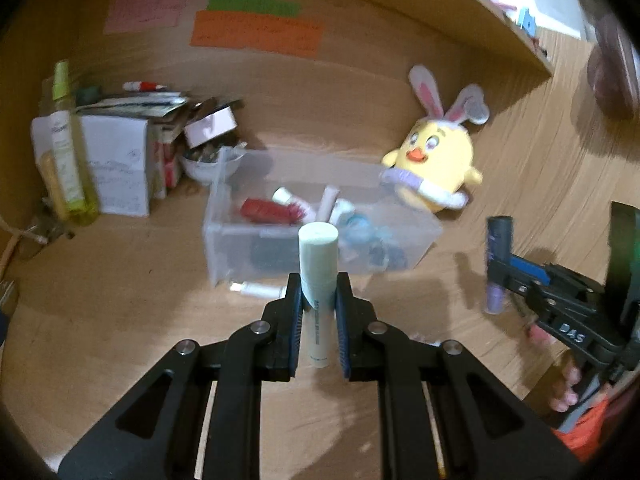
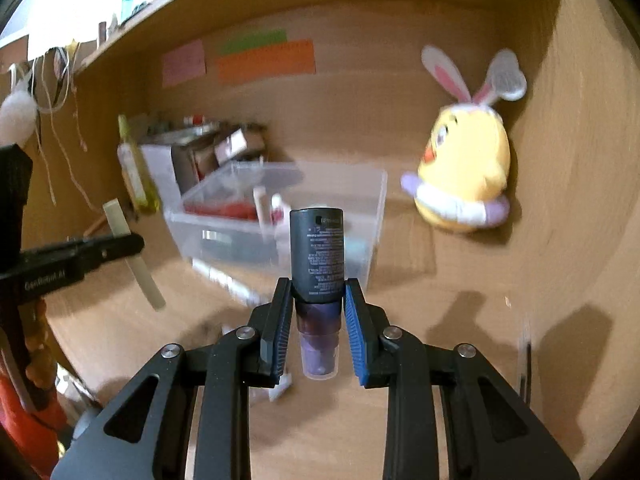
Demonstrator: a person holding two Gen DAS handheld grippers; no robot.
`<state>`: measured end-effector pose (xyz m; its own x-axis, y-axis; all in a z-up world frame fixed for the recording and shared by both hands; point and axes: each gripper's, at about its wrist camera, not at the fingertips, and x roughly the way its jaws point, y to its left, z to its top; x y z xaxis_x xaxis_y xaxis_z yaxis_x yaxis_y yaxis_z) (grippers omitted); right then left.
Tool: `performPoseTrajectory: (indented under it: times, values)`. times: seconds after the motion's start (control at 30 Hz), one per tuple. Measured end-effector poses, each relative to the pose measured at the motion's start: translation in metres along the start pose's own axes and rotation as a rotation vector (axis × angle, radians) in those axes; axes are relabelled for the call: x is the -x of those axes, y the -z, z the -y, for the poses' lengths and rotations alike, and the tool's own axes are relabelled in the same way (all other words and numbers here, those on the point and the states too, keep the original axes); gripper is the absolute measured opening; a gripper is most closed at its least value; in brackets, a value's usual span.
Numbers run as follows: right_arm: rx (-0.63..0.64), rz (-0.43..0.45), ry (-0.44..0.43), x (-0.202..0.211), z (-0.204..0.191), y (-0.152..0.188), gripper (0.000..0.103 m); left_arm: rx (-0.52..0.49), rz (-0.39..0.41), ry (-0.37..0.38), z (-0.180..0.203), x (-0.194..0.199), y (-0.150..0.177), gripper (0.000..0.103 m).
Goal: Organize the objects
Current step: 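Lower the green tube and purple bottle into the clear box and release both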
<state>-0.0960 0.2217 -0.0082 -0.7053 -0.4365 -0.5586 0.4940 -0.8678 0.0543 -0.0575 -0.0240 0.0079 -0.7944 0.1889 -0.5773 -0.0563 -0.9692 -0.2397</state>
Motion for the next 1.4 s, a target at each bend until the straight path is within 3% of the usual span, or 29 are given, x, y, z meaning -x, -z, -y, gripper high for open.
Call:
performPoseTrajectory:
  times: [0.2,0.3,0.43,0.57,0.83,1.23,1.4]
  values:
    - [0.018,0.055,0.005,-0.013,-0.01,-0.04,0.023,-0.018,0.037,-0.021,0.005,-0.008,-0.041,0.015]
    - [0.027,0.065,0.015,-0.023,-0.014,-0.056,0.023,-0.037,0.053,-0.066,0.008,-0.016,-0.06,0.015]
    - [0.043,0.062,0.038,-0.04,-0.019,-0.07,0.024,-0.035,0.06,-0.097,0.005,-0.032,-0.079,0.015]
    - [0.091,0.017,0.08,-0.07,-0.022,-0.08,0.024,0.006,0.044,-0.072,-0.004,-0.053,-0.09,0.015]
    - [0.128,-0.135,0.111,-0.132,-0.011,-0.074,0.023,0.021,-0.057,-0.069,-0.01,-0.101,-0.09,0.015]
    - [0.125,-0.243,0.078,-0.172,-0.008,-0.065,0.024,-0.007,-0.133,-0.09,-0.01,-0.136,-0.088,0.015]
    - [0.114,-0.256,0.066,-0.172,-0.01,-0.064,0.026,-0.017,-0.128,-0.089,-0.009,-0.132,-0.086,0.028]
